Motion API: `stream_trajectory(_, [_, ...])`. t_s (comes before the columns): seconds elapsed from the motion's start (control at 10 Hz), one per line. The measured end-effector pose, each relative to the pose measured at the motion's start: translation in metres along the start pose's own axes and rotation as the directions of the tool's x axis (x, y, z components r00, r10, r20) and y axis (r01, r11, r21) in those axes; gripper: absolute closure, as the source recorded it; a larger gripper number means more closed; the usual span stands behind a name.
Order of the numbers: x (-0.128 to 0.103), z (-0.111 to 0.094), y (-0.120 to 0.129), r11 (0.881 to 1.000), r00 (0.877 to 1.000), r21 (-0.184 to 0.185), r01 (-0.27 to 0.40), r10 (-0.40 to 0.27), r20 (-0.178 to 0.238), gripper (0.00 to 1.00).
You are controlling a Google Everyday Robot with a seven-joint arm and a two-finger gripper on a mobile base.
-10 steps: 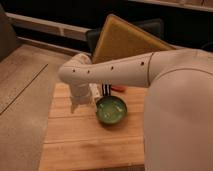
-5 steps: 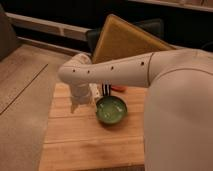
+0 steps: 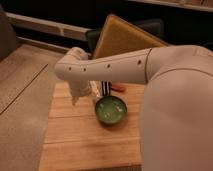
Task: Pick up the ceramic cup
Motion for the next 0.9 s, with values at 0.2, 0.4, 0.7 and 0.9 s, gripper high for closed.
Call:
stream_trajectory(0.2, [-0.038,-0.015,0.007,0.985,0.981,0.019,0.169,-0.17,0.095,0.35])
stream_trajectory(0.4, [-0.071,-0.024,0.01,0.943,0.927,-0.002,0.332,-0.326,0.185,0.35])
stream_trajectory(0.7, [-0.108,-0.037,0.009,0.87,0.829,0.005,0.493,-0.472,0.302,0.35])
stream_trajectory(0.9, [-0.114,-0.038,0.009,0.855,0.806,0.018,0.518,-0.496,0.323,0.35])
